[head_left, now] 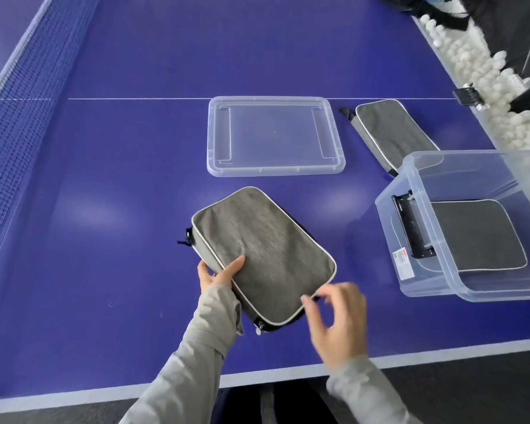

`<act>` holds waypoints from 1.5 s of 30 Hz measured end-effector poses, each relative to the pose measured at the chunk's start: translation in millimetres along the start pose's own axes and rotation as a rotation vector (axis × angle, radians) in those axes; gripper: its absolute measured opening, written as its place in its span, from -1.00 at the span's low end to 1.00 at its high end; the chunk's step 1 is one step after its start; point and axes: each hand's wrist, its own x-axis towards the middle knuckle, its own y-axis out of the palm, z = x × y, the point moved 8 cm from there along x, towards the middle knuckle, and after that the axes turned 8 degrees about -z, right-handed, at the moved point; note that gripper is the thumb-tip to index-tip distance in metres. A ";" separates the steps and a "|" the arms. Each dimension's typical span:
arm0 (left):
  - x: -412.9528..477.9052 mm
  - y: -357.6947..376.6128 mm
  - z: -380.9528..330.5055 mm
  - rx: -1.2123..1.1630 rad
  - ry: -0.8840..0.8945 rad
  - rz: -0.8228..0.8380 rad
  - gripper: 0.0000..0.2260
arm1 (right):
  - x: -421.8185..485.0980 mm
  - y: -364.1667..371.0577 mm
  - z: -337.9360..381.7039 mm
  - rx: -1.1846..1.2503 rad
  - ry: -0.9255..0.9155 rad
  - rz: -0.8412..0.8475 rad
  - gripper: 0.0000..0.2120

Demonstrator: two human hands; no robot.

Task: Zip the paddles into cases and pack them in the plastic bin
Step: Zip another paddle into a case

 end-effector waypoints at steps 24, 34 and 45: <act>-5.5 -31.6 -37.4 -0.256 0.036 -0.208 -0.40 | -3.6 27.9 63.6 -0.191 -0.161 0.105 -0.80; -6.8 -37.8 -45.8 -0.216 0.026 -0.164 -0.28 | 32.3 26.9 19.4 -0.067 0.105 0.153 -0.77; 17.0 -51.0 -25.4 -0.174 0.004 -0.187 -0.34 | 13.1 54.2 16.2 -0.142 -0.014 0.325 -0.70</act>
